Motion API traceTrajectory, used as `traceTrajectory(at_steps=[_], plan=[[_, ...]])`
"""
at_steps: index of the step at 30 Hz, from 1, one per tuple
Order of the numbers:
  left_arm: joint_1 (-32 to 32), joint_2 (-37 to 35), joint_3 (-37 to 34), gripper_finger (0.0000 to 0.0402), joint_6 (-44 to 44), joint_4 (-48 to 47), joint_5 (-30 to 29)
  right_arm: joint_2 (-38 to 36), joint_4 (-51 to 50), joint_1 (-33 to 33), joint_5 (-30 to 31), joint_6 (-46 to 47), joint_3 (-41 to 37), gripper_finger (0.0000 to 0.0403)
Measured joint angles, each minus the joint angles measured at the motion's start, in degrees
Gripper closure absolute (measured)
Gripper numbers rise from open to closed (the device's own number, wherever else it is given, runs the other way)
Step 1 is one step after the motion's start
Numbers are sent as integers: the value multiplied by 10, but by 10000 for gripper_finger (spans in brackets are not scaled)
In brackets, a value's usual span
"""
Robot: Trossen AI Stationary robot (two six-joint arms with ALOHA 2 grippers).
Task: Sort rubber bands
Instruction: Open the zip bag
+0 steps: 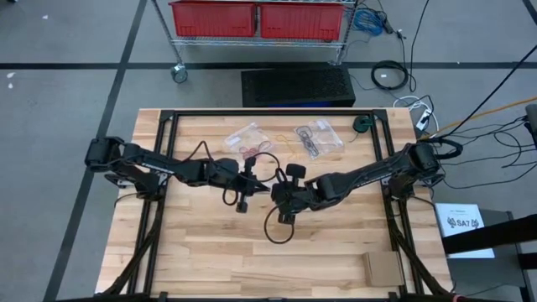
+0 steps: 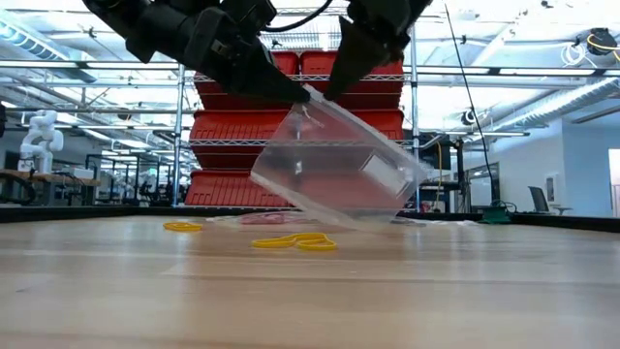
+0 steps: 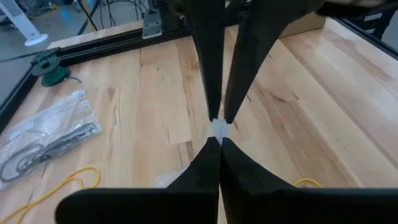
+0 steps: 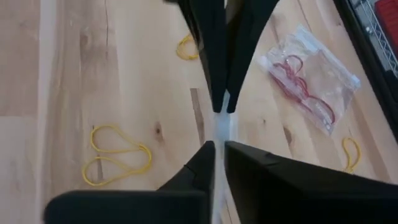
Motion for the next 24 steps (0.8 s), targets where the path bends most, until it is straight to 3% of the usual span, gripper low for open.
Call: traceTrajectory(at_steps=[6,11,17,24], plan=[[0,0,0,399,0,-4,-3,-2,-6,0,14,30,36,312],[0,0,0,400,0,-5,-3,-1,-21,-10,-9,62,37,283],[0,0,0,400,0,-7,-3,-1,-31,-12,-19,57,37,278],[1,0,0,400,-2,-19,-54,0,-22,-7,-34,28,-9,297]])
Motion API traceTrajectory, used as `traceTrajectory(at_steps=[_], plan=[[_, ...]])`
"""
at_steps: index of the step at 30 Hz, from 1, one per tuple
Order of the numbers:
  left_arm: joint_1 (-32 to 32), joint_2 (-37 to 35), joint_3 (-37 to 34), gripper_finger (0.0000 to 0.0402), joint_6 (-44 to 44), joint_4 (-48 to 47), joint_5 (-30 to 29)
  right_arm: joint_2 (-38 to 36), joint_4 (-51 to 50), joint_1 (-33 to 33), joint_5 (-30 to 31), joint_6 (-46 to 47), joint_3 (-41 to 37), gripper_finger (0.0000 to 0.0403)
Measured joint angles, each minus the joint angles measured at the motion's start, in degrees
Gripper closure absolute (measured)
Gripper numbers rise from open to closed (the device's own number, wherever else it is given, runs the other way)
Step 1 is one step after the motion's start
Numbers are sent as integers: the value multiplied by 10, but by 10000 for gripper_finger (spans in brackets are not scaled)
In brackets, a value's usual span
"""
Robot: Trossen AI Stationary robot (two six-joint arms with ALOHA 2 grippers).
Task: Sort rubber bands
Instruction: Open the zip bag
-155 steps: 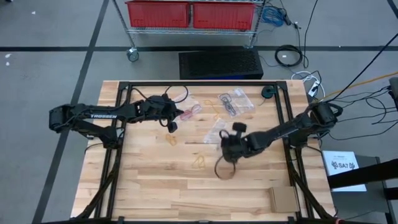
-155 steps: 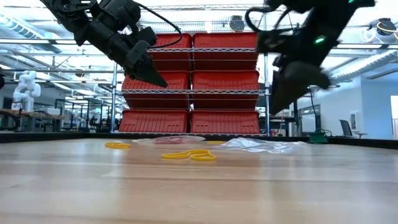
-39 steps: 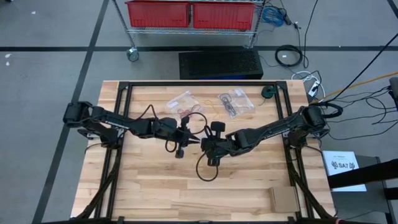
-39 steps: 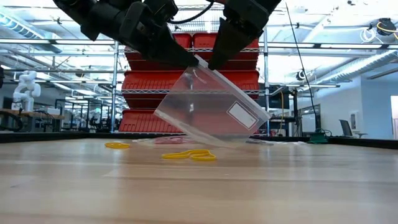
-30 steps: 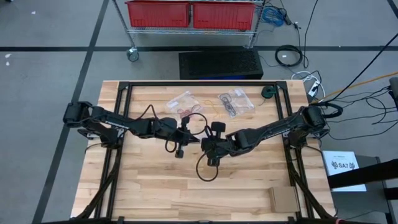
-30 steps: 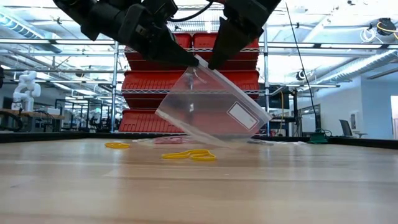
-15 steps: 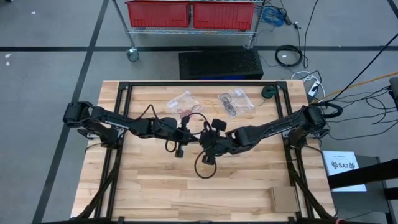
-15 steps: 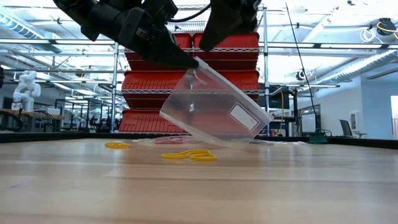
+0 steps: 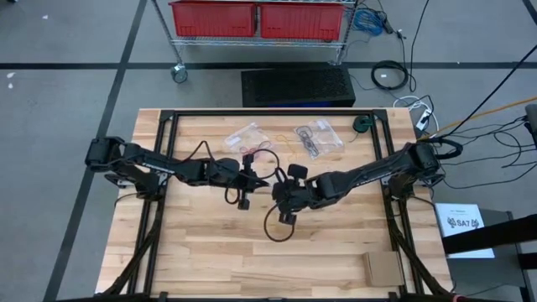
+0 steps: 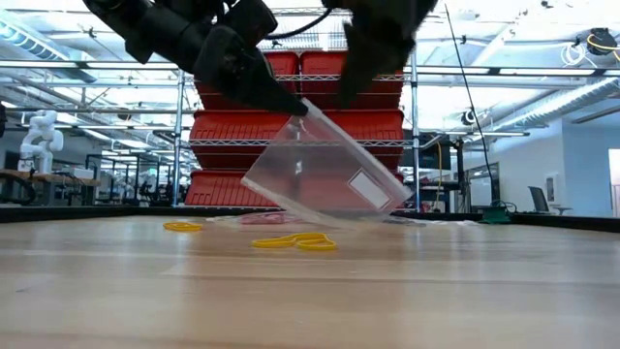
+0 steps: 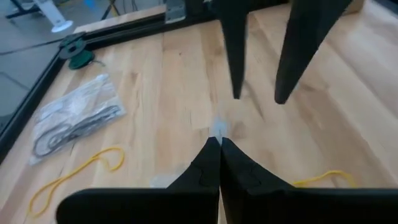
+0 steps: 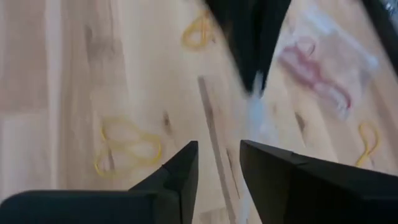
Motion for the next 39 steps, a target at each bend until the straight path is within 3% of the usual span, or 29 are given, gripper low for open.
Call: traceTrajectory(at_steps=[11,17,39], plan=[[12,0,0,401,-1,-6,-4,0,96,32,3,61,-111,302],[12,0,0,401,-1,-7,-4,0,114,46,33,93,-117,303],[13,0,0,401,-9,-19,-6,0,195,1,31,48,-117,303]])
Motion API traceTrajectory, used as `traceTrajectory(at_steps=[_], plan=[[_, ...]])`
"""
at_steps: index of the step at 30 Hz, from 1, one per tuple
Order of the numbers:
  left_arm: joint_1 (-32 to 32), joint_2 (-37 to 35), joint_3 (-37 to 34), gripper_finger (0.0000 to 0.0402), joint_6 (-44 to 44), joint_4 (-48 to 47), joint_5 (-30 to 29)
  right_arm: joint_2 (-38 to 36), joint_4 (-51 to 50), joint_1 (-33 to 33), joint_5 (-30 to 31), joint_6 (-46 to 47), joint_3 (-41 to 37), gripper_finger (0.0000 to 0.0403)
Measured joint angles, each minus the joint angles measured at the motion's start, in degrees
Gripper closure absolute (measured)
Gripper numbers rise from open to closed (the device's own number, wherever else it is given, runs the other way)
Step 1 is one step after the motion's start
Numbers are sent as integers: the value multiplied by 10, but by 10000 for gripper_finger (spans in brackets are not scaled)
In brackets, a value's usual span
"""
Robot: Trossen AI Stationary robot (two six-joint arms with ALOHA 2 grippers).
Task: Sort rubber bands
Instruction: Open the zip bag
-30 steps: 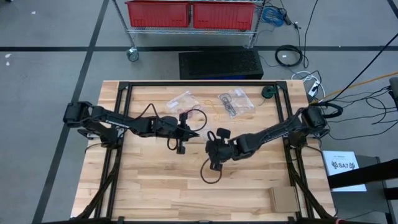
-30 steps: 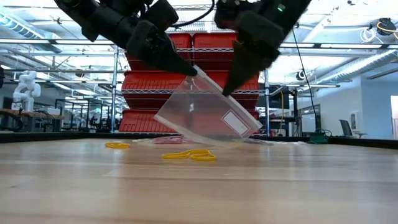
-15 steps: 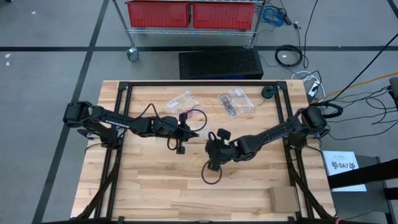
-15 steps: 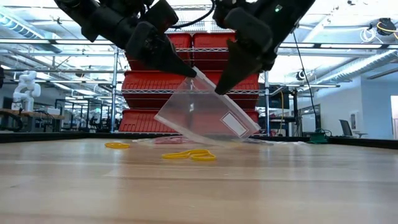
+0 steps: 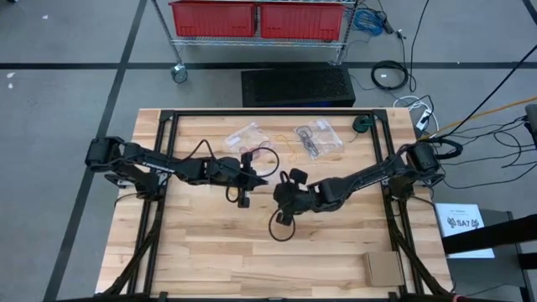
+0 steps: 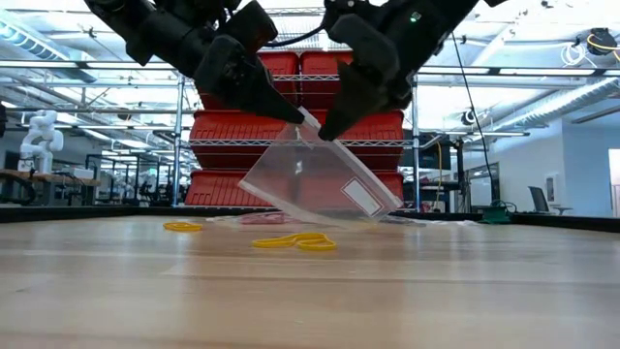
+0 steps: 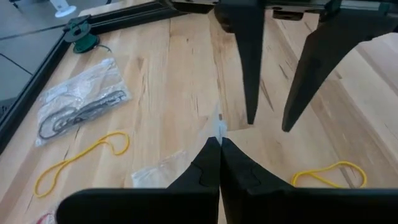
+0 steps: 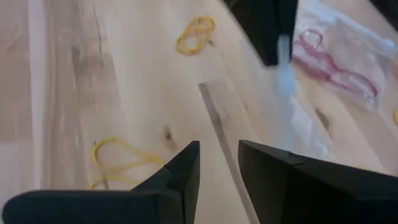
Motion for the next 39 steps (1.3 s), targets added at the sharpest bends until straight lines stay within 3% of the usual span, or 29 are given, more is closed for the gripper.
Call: traceTrajectory(at_steps=[14,25,31,39], plan=[[0,0,0,401,6,-5,0,0,34,-10,4,-55,0,247],[0,0,0,401,6,-12,0,-45,27,-23,26,-85,2,243],[0,0,0,401,6,-12,0,-41,39,-45,-18,-86,-8,243],[0,0,0,401,6,-12,0,-41,91,-56,-19,-86,-50,243]])
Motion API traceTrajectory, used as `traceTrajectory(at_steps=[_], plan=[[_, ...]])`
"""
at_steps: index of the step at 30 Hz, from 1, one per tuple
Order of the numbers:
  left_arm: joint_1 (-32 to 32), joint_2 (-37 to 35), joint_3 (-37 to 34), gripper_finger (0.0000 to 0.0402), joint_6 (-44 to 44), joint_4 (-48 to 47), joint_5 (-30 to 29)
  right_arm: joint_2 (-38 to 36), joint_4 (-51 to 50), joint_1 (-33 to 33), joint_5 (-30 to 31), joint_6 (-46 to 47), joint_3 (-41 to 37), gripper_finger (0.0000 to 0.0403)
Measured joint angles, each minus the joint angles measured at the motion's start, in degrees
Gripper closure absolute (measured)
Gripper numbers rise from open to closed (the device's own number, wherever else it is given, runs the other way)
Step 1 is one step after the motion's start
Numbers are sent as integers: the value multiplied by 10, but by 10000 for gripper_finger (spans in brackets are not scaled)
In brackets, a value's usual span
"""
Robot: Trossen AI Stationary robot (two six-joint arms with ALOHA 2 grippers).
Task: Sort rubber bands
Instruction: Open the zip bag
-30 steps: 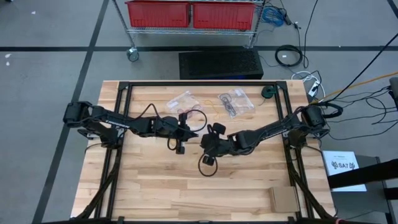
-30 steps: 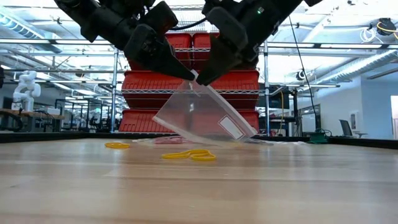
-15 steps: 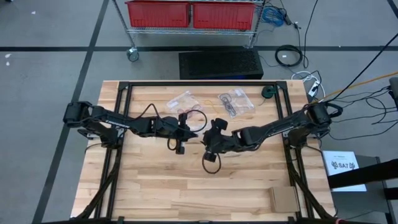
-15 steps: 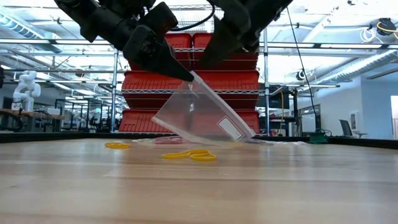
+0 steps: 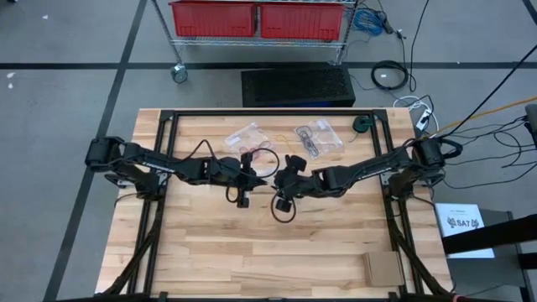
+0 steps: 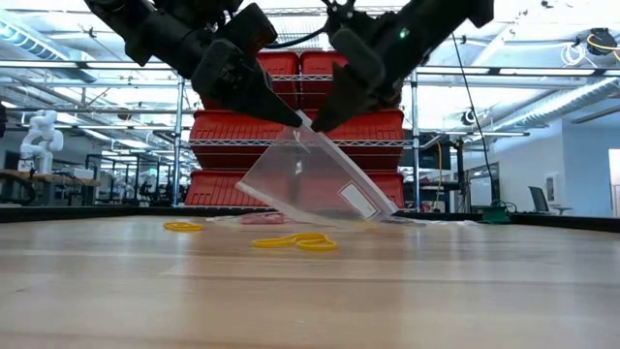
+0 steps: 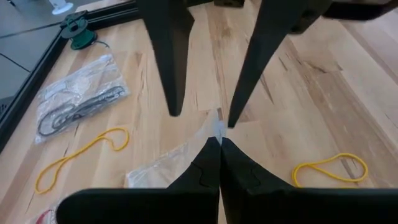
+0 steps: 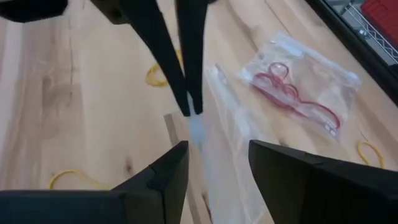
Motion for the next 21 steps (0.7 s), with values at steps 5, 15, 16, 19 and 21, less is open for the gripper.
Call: traceTrajectory(at_steps=[5,15,16,19,21], plan=[[0,0,0,401,0,0,0,0,19,1,-1,-15,0,264],[0,0,0,401,0,1,0,0,17,1,-18,-38,0,390],[0,0,0,401,0,1,0,0,16,1,-19,-42,0,396],[0,0,0,401,0,2,0,0,9,0,-19,-39,0,395],[0,0,0,401,0,2,0,0,-3,0,-19,-33,0,398]])
